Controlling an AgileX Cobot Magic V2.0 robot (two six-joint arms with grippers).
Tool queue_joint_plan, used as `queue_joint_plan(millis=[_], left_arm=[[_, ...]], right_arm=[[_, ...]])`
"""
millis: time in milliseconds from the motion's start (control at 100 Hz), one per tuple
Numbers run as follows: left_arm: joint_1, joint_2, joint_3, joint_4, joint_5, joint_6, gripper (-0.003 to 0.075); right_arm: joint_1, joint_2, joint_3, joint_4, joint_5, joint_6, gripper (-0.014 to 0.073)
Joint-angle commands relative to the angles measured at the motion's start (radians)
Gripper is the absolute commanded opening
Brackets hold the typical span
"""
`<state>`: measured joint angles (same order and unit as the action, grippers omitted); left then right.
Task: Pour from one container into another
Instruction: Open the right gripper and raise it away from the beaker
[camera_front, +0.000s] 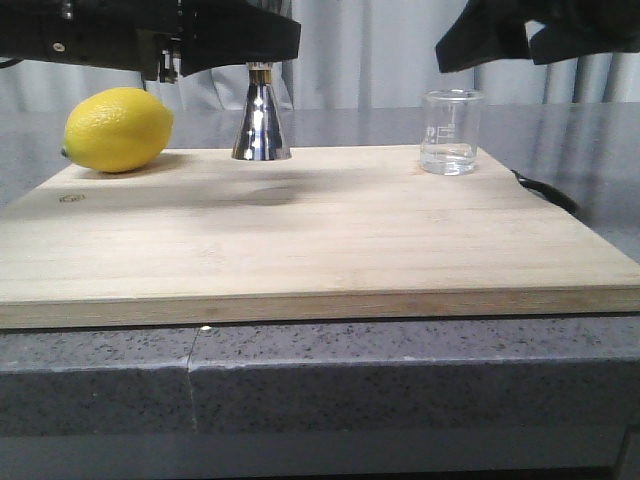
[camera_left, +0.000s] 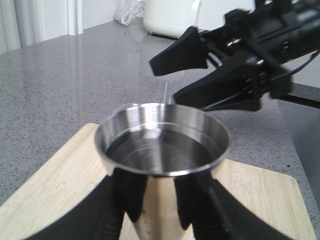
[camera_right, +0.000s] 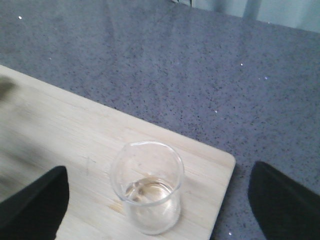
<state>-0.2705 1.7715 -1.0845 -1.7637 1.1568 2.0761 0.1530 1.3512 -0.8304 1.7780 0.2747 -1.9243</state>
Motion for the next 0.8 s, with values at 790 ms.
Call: queue_joint_plan(millis=[790], left_arm=[[-0.007, -0.041, -0.029, -0.101, 0.089, -0.01, 0.0209]], right_arm=[[-0.006, -0.331, 0.153, -0.441, 0.184, 0.594, 0.0658]])
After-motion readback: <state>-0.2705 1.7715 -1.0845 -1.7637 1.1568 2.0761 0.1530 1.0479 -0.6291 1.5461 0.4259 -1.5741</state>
